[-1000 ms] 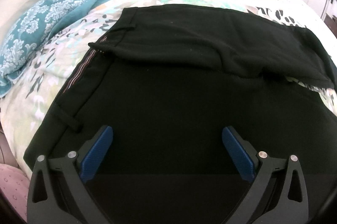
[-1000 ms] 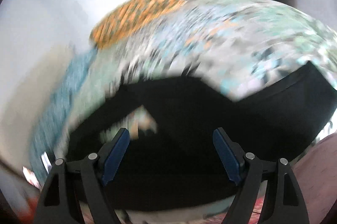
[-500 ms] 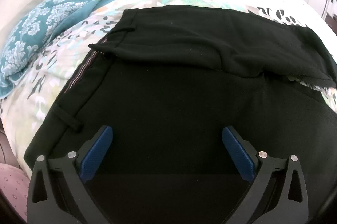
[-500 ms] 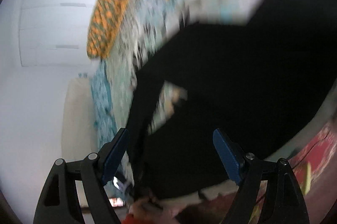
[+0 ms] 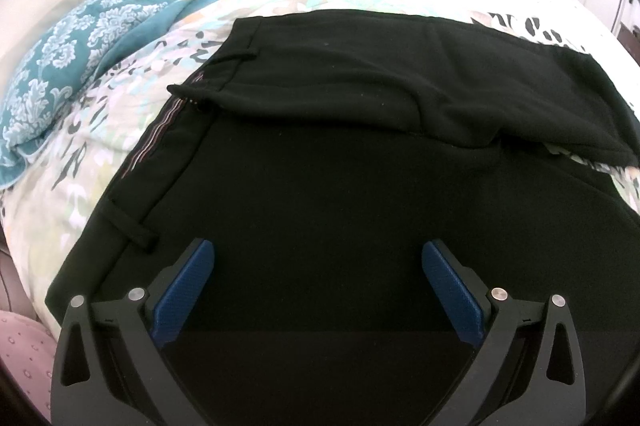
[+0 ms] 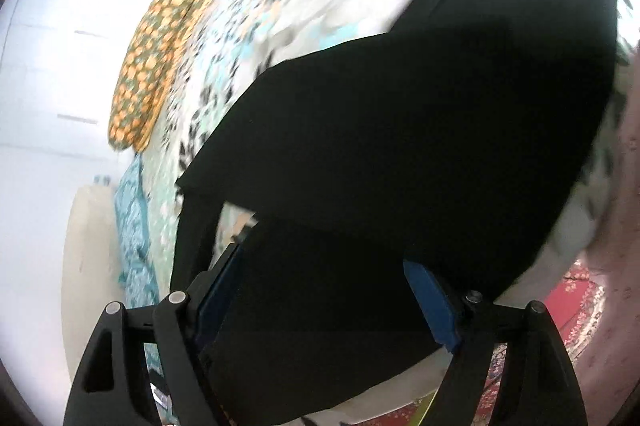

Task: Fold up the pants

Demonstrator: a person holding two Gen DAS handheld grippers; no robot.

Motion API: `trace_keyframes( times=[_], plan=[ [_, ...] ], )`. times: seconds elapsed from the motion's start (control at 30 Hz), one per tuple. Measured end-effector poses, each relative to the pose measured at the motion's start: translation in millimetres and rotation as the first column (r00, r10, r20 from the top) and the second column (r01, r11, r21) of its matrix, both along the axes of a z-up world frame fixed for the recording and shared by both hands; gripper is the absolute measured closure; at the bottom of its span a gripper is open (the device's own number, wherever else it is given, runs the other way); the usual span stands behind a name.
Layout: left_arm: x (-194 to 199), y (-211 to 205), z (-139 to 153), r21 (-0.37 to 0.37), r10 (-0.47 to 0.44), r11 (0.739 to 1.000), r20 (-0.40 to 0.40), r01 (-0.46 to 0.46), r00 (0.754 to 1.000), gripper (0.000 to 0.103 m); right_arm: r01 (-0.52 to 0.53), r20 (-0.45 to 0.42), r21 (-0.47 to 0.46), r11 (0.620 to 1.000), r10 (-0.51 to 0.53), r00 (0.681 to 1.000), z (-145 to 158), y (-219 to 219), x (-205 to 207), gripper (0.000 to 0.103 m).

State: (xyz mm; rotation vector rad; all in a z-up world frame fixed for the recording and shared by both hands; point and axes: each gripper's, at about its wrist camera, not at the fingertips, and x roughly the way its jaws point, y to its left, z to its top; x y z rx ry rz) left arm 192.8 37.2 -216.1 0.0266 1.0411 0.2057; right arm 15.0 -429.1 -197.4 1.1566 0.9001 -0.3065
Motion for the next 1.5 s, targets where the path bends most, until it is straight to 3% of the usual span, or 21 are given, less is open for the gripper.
trace_keyframes(
  times=[0.33,0.6,0.63,0.7,0.73,0.77,0.87,0.97,1.03,1.1,1.2,1.27,1.3,1.4,1.47,1.5],
  plan=[
    [0.5,-0.5,-0.1,0.003,0.0,1.0,0.002,0.0,1.0,0.0,0.084,-0.037,-0.166,0.983,-0.091,0.995,17.9,-24.4,8.5,0.022],
    [0.2,-0.4,-0.3,0.003,0.0,1.0,0.001,0.0,1.0,0.0,0.171,-0.063,-0.249,0.953,-0.192,0.979,11.7,-44.5,13.6,0.022],
    [0.2,-0.4,-0.3,0.003,0.0,1.0,0.001,0.0,1.0,0.0,0.153,-0.065,-0.265,0.952,-0.176,0.982,11.3,-46.9,17.2,0.027],
    [0.1,-0.4,-0.4,0.003,0.0,1.0,0.001,0.0,1.0,0.0,0.102,-0.048,-0.292,0.951,-0.121,0.991,14.0,-53.0,20.3,0.057],
    [0.1,-0.4,-0.4,0.003,0.0,1.0,0.001,0.0,1.0,0.0,0.066,-0.051,-0.31,0.948,-0.086,0.995,16.3,-55.3,22.9,0.079],
    [0.1,-0.3,-0.4,0.003,0.0,1.0,0.001,0.0,1.0,0.0,0.051,-0.051,-0.328,0.943,-0.072,0.996,18.5,-54.7,25.5,0.086],
    [1.1,0.6,0.6,-0.001,0.0,1.0,-0.005,0.0,1.0,0.0,0.003,0.008,-0.37,0.929,-0.001,1.0,43.2,-51.8,32.0,0.095],
    [11.1,2.2,6.8,-0.021,-0.022,1.0,-0.103,0.02,0.994,0.0,-0.032,0.103,-0.404,0.914,0.08,0.992,81.4,-46.1,34.6,0.095],
    [23.2,1.7,15.9,-0.118,-0.068,0.992,-0.164,0.049,0.984,0.001,-0.062,0.182,-0.438,0.897,0.156,0.971,115.3,-41.3,34.6,0.096],
    [39.7,-3.5,36.0,-0.265,-0.122,0.961,-0.139,0.082,0.983,0.001,-0.097,0.237,-0.478,0.873,0.234,0.943,145.5,-33.1,35.3,0.096],
    [78.1,-23.3,65.5,-0.398,-0.175,0.909,-0.1,0.122,0.979,0.001,-0.135,0.282,-0.519,0.844,0.319,0.905,175.3,-20.7,28.4,0.096],
    [110.9,-36.4,75.7,-0.516,-0.207,0.847,-0.098,0.128,0.973,0.0,-0.155,0.305,-0.53,0.834,0.358,0.883,187.6,-13.9,26.9,0.097],
    [130.0,-41.9,75.4,-0.589,-0.215,0.801,-0.113,0.109,0.97,0.0,-0.16,0.323,-0.527,0.835,0.371,0.87,192.9,-12.5,24.1,0.097],
    [178.0,-53.0,64.2,-0.726,-0.184,0.688,-0.179,-0.004,0.967,0.001,-0.161,0.362,-0.514,0.842,0.383,0.85,199.1,-13.1,15.3,0.097],
    [201.3,-62.8,53.8,-0.758,-0.174,0.649,-0.226,-0.061,0.958,0.001,-0.16,0.385,-0.499,0.851,0.384,0.839,202.5,-13.1,10.7,0.097],
    [211.0,-70.7,48.4,-0.762,-0.174,0.642,-0.249,-0.082,0.953,0.001,-0.164,0.396,-0.486,0.858,0.384,0.834,203.3,-15.7,6.2,0.097]
  ],
)
